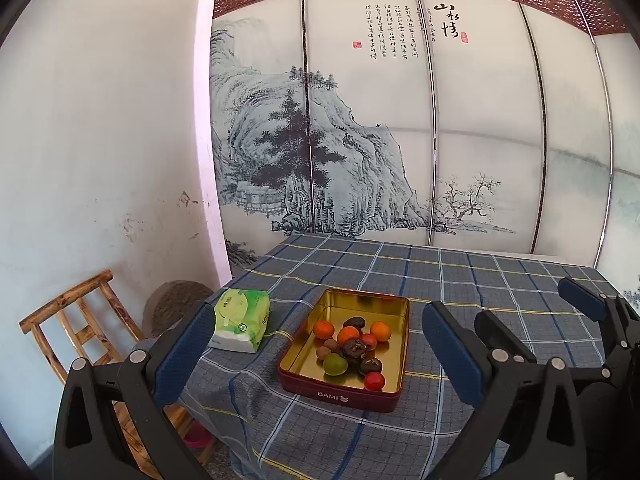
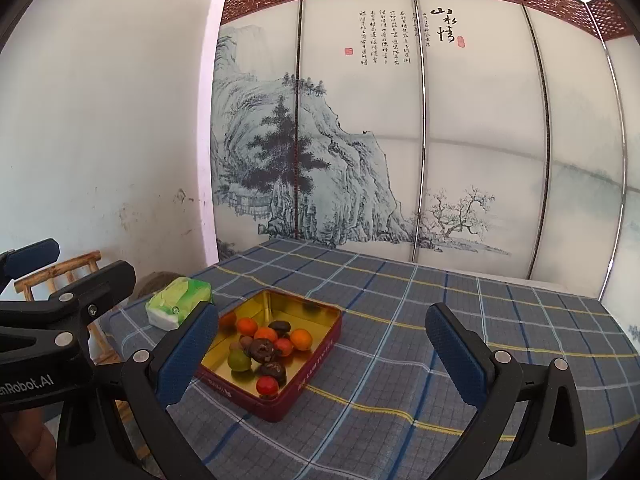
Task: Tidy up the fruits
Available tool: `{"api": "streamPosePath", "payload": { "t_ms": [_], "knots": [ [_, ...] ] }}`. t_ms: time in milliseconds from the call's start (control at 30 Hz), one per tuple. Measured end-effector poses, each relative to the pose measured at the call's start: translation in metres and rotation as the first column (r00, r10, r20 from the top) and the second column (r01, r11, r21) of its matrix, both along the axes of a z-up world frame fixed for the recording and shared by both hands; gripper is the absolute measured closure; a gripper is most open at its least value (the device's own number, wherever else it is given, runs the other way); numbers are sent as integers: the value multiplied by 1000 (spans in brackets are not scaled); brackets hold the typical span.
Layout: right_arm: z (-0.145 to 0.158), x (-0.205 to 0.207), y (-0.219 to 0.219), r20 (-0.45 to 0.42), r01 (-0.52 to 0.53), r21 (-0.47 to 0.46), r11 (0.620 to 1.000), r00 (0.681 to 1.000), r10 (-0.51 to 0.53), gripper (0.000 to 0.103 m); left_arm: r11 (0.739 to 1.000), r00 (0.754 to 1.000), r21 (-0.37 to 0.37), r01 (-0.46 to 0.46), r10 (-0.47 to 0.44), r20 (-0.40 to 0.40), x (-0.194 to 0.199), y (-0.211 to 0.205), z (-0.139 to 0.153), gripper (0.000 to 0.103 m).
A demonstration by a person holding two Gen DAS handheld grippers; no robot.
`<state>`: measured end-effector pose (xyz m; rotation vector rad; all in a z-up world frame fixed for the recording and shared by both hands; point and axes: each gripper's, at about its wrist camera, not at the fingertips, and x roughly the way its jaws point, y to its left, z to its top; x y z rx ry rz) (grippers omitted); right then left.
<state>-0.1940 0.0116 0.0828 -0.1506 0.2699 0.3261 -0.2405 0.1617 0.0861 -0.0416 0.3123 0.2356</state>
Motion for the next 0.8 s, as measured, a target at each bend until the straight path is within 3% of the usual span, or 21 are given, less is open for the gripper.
{"api": "streamPosePath", "payload": {
  "t_ms": [333,567,700,800],
  "knots": [
    [-7,7,-1,-23,1,-7,1000,1000,-1,0,1000,1000,14,9,-9,-16,5,-1,-3,0],
    [-35,57,-36,-174,19,-14,1000,985,-21,0,997,1000,73,10,-8,-20,20,-9,-5,0],
    [-68,111,-95,-300,111,-73,991,945,-128,0,996,999,88,0,4,-50,35,-10,-6,0],
    [-101,159,-151,-409,192,-208,959,874,-263,0,996,995,91,2,7,-98,53,-12,-9,0]
  ]
}}
